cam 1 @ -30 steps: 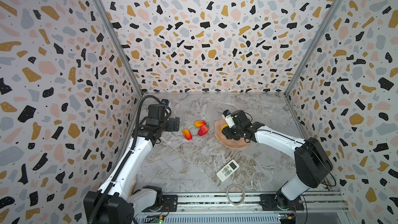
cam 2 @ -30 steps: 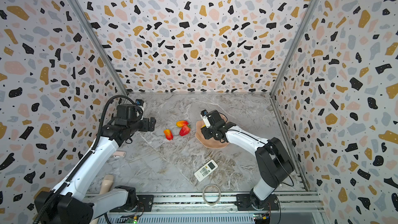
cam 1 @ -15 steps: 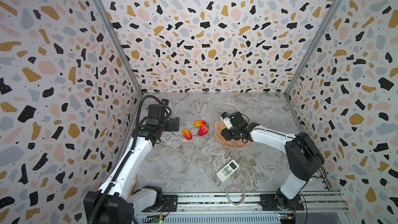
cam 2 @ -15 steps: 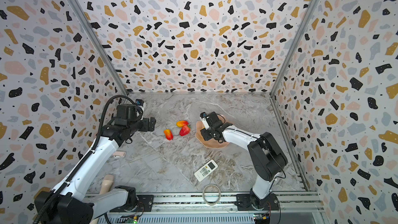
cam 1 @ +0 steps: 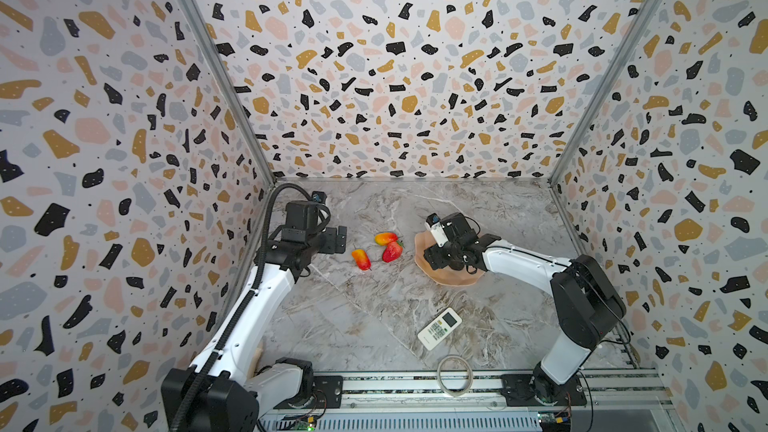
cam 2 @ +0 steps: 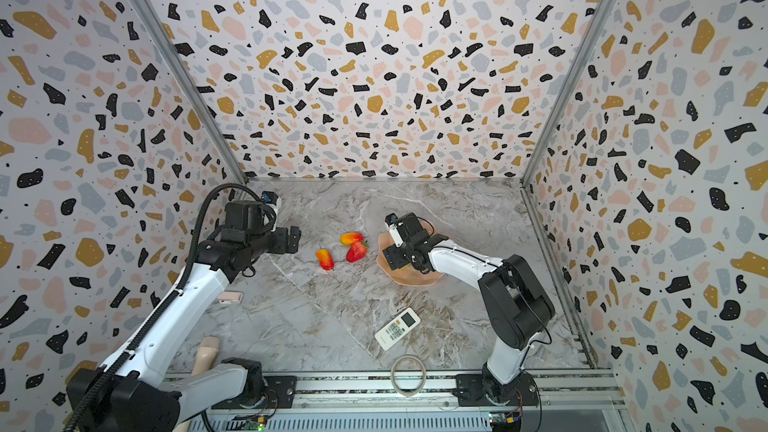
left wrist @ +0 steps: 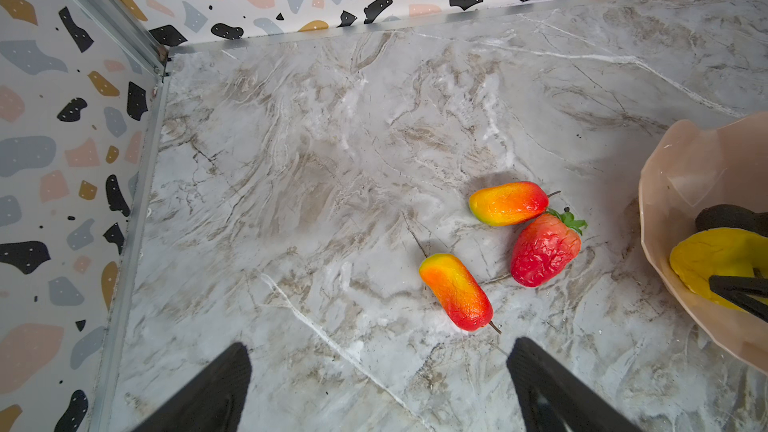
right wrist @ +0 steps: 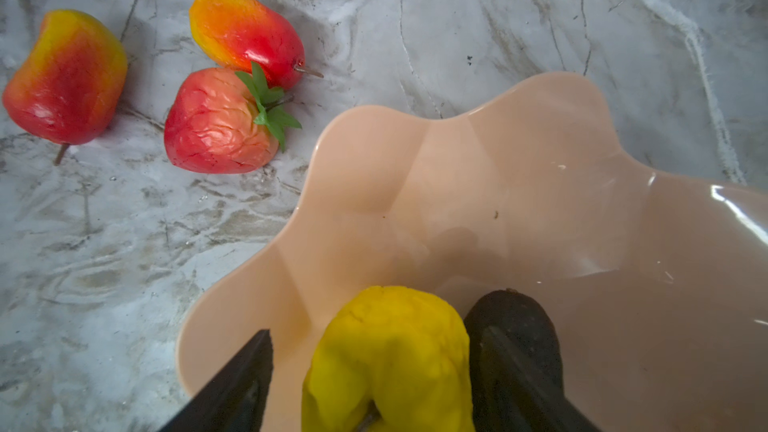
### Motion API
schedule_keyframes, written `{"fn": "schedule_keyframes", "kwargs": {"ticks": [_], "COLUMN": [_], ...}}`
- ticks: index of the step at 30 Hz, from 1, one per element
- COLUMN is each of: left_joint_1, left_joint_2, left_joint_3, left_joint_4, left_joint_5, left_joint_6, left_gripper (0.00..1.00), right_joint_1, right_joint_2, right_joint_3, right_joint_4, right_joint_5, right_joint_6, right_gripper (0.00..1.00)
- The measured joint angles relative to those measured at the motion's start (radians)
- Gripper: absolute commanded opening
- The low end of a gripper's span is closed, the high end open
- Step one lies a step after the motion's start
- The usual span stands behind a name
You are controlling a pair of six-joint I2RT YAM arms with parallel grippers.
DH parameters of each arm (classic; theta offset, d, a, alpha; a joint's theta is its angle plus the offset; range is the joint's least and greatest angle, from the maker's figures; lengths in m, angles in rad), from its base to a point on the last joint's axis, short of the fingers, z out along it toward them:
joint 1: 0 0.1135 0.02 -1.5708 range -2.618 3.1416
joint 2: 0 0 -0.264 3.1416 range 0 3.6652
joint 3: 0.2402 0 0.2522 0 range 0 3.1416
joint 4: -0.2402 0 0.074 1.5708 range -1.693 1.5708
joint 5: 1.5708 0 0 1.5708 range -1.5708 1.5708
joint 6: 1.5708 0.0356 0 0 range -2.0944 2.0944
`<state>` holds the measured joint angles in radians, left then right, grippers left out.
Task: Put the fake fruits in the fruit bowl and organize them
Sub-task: 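Carry the yellow apple into the bowl beside the avocado and release, then move the right gripper to the mango nearest the bowl and grasp it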
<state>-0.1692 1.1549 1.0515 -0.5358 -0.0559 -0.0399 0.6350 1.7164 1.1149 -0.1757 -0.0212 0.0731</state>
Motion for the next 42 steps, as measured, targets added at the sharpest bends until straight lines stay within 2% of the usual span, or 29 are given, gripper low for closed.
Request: {"fn": "schedule_keyframes", "kwargs": {"ticks": [6,13,17,22,32,38,42], "left_joint_1": [0.0,0.0,0.0,0.0,0.006,0.013,0.018], "left_joint_2": [0.0,0.0,0.0,0.0,-0.009,-0.025,-0.028], "left_joint_3": [0.0,0.0,0.0,0.0,0.0,0.0,-0.002], "left_joint_4": [0.0,0.0,0.0,0.0,0.001,0.008,0.013], "left_joint_5": [0.003,0.006,0.007,0.007,0.023,0.034,0.04], "left_joint_6": [0.0,0.0,0.001,0.0,0.0,-0.001,-0.001], "left_gripper": [1.0,1.0,1.0,0.99,0.99,0.99,1.0], "right_joint_1": [0.007,0.057,0.097,0.126,0.129,0.116,0.11], "right_joint_2": [0.0,-0.001,0.019,0.161,0.581,0.713,0.745], "right_joint_3": [0.024,0.124,0.241,0.471,0.887,0.993,1.014], "right_joint_4": [-0.038,-0.1,-0.126,-0.141,-0.275,-0.327,-0.343], "right_joint_5": [0.022,0.076,0.077,0.045,-0.05,-0.083,-0.098], "right_joint_6": [-0.011,-0.034,-0.067,-0.134,-0.253,-0.262,-0.262], "right_gripper": [0.99,0.99,0.99,0.99,0.99,0.88,0.81]}}
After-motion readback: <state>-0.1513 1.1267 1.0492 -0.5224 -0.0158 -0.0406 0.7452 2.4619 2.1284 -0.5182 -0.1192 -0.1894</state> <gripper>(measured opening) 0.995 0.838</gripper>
